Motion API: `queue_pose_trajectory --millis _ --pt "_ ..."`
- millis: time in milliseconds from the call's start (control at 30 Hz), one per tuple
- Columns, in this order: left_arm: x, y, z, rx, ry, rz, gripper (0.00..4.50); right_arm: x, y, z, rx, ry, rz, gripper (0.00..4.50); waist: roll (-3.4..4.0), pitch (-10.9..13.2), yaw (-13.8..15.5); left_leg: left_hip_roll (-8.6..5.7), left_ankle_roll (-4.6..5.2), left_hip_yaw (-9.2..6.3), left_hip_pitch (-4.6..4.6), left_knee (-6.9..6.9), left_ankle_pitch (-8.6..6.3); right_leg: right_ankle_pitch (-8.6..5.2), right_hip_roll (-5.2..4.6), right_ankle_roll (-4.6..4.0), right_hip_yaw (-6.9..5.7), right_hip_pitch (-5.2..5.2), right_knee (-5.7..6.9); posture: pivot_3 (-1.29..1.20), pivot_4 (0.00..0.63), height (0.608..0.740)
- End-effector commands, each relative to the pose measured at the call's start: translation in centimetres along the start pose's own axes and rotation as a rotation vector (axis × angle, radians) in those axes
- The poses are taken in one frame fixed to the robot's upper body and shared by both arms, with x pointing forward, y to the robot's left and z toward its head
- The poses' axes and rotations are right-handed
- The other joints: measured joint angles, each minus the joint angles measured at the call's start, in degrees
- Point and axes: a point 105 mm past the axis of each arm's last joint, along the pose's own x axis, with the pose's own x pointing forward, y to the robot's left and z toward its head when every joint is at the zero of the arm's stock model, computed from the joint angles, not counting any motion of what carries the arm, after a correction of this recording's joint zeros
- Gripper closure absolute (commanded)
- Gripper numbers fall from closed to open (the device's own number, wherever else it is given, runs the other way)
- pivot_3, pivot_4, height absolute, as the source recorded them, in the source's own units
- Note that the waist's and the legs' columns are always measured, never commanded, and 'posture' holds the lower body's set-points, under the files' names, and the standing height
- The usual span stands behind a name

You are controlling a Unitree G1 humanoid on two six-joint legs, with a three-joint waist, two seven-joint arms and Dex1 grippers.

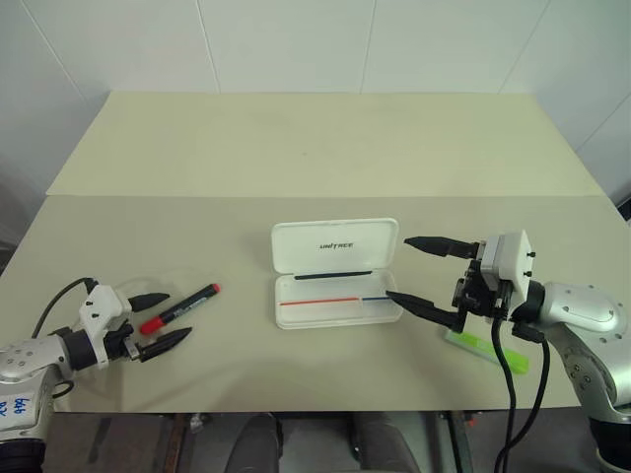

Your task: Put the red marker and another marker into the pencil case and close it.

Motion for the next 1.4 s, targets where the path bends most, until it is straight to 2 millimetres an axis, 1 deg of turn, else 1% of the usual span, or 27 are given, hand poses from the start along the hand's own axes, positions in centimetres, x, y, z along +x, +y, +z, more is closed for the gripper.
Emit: queue_pose_trajectory --millis 33,200,233,267,333,367,400,433,467,533,567,633,700,767,833,933,1033,1100,1167,1267,1400 --pt "0.1 0.3 -1.5 -0.018 0.076 0.026 0.9 -0.2 0.0 1.2 -0.041 -0.023 -0.007 0.0 0.06 0.0 0.0 0.01 0.0 0.01 0.03 0.0 0.0 0.01 0.0 -0.02 0.0 0.03 0.0 0.0 0.15 0.74" --pt "0.6 0.1 -1.6 -0.021 0.081 0.02 2.56 -0.2 -0.1 1.4 -0.047 -0.026 -0.009 0.0 0.15 -0.1 -0.1 0.45 -0.01 0.53 0.35 0.0 0.0 0.12 0.1 -0.2 -0.01 0.32 -0.08 0.0 0.15 0.74" --pt "0.8 0.1 -1.6 -0.018 0.08 0.016 2.81 -0.1 -0.1 1.4 -0.047 -0.026 -0.01 0.0 0.21 -0.1 -0.1 0.51 -0.06 0.58 0.39 0.0 -0.03 0.16 0.15 -0.26 -0.01 0.39 -0.15 0.0 0.15 0.74" --pt "0.9 -0.1 -1.5 -0.018 0.077 0.011 3.16 -0.1 -0.1 1.4 -0.048 -0.026 -0.01 0.0 0.25 -0.1 -0.2 0.59 -0.28 0.61 0.4 0.01 -0.16 0.24 0.25 -0.36 -0.02 0.47 -0.35 0.0 0.15 0.74" --pt "1.2 -0.3 -1.3 -0.017 0.07 0.008 3.78 -0.1 -0.1 1.4 -0.048 -0.027 -0.01 0.0 0.46 -0.2 -0.4 0.75 -0.33 0.6 0.38 0.0 -0.2 0.5 0.45 -0.49 -0.05 0.62 -0.84 0.0 0.15 0.74" --pt "1.3 -0.4 -1.2 -0.018 0.065 0.006 3.9 -0.1 0.0 1.3 -0.047 -0.026 -0.01 0.0 0.7 -0.3 -0.4 1.03 -0.35 0.59 0.31 0.01 -0.21 0.83 0.76 -0.54 -0.09 0.85 -1.52 0.0 0.15 0.74" --pt "1.4 -0.5 -1.1 -0.016 0.061 0.005 3.89 -0.1 0.0 1.3 -0.046 -0.026 -0.01 0.0 1.04 -0.6 -0.5 1.4 -0.37 0.6 0.21 0.0 -0.22 1.25 1.05 -0.64 -0.18 1.07 -2.26 0.0 0.15 0.74" --pt "1.5 -0.7 -0.9 -0.016 0.053 0.001 3.89 -0.1 0.0 1.3 -0.045 -0.025 -0.011 0.0 1.15 -0.7 -0.6 1.73 -0.38 0.57 -0.15 -0.08 -0.23 1.81 1.21 -0.62 -0.37 1.15 -3.14 0.0 0.15 0.74" --pt "1.6 -0.8 -0.8 -0.014 0.047 0.0 3.89 -0.1 0.0 1.2 -0.044 -0.025 -0.011 0.0 1.15 -0.7 -0.6 1.92 -0.38 0.72 -0.36 -0.15 -0.23 1.95 1.13 -0.71 -0.49 1.08 -3.28 0.0 0.15 0.74" --pt "1.8 -0.9 -0.6 -0.012 0.039 0.006 3.89 -0.1 0.1 1.1 -0.043 -0.022 -0.01 0.0 1.14 -0.7 -0.3 2.17 -0.37 1.46 -0.41 -0.16 -0.21 1.89 0.94 -0.7 -0.46 0.86 -2.98 0.0 0.15 0.74" --pt "2.0 -1.1 -0.1 0.001 0.014 0.009 3.89 -0.2 0.1 1.1 -0.042 -0.021 -0.01 0.0 1.14 -0.7 -0.1 2.3 -0.36 1.73 -0.41 -0.17 -0.21 1.84 0.93 -0.69 -0.43 0.78 -2.87 0.0 0.15 0.74" --pt "2.4 -1.6 1.8 0.024 -0.082 -0.003 3.89 -0.2 0.1 1.0 -0.039 -0.018 -0.012 0.0 1.12 -0.7 0.1 2.52 -0.35 2.2 -0.41 -0.18 -0.2 1.79 0.94 -0.73 -0.38 0.6 -2.71 0.0 0.15 0.74" --pt "2.5 -2.1 3.2 0.043 -0.149 -0.021 3.89 -0.2 0.1 0.9 -0.038 -0.016 -0.013 0.0 0.95 -0.7 0.1 2.51 -0.3 2.52 -0.57 -0.06 -0.16 1.64 0.93 -0.73 -0.18 0.16 -2.22 0.0 0.15 0.74" --pt "2.5 -2.7 4.2 0.068 -0.167 -0.045 3.89 -0.2 0.1 0.8 -0.036 -0.013 -0.014 0.0 0.54 -0.7 0.0 2.53 -0.01 2.7 -0.65 0.01 0.01 1.57 1.01 -0.61 -0.02 -0.15 -1.91 0.0 0.15 0.74" --pt "2.4 -3.1 5.0 0.08 -0.18 -0.067 3.89 -0.2 0.1 0.8 -0.034 -0.012 -0.014 0.0 0.45 -0.8 -0.3 2.6 -0.01 2.79 -0.6 -0.03 0.01 1.53 1.08 -0.6 0.03 -0.2 -1.86 0.0 0.15 0.74" --pt "2.3 -3.6 5.8 0.101 -0.192 -0.106 3.89 -0.2 0.1 0.6 -0.031 -0.011 -0.015 0.0 0.45 -0.8 -0.9 2.64 -0.02 3.05 -0.52 -0.1 0.0 1.5 1.12 -0.55 0.21 -0.27 -1.82 0.0 0.15 0.74" --pt "2.6 -4.8 6.3 0.166 -0.171 -0.212 3.89 -0.5 0.2 0.2 -0.023 0.005 -0.011 0.0 0.38 -0.8 -1.4 2.63 -0.02 3.13 -0.51 -0.09 0.0 1.49 1.15 -0.52 0.29 -0.31 -1.83 0.0 0.15 0.74" --pt "2.8 -5.1 6.6 0.182 -0.174 -0.243 3.89 -0.6 0.1 0.1 -0.021 0.01 -0.012 0.0 0.38 -0.8 -1.6 2.63 -0.03 3.19 -0.5 -0.09 -0.01 1.49 1.14 -0.52 0.34 -0.32 -1.87 0.0 0.15 0.74" --pt "3.2 -5.5 6.9 0.202 -0.173 -0.292 3.89 -0.9 0.2 0.0 -0.018 0.024 -0.013 0.0 0.35 -0.7 -1.7 2.62 -0.04 3.34 -0.49 -0.08 -0.01 1.49 1.13 -0.51 0.47 -0.33 -1.88 0.0 0.15 0.74" --pt "4.7 -5.4 8.0 0.175 -0.22 -0.313 3.89 -1.5 0.5 -0.2 -0.019 0.045 -0.02 0.0 0.24 -0.8 -1.4 2.61 -0.05 3.43 -0.5 -0.05 -0.02 1.49 1.13 -0.51 0.56 -0.34 -1.92 0.0 0.15 0.74" --pt "6.8 -5.8 8.6 0.208 -0.23 -0.382 3.89 -1.6 1.4 -0.2 -0.009 0.049 -0.027 0.0 0.21 -0.8 -1.4 2.58 -0.05 3.53 -0.49 0.0 -0.03 1.48 1.14 -0.42 0.65 -0.34 -1.88 0.0 0.15 0.74"
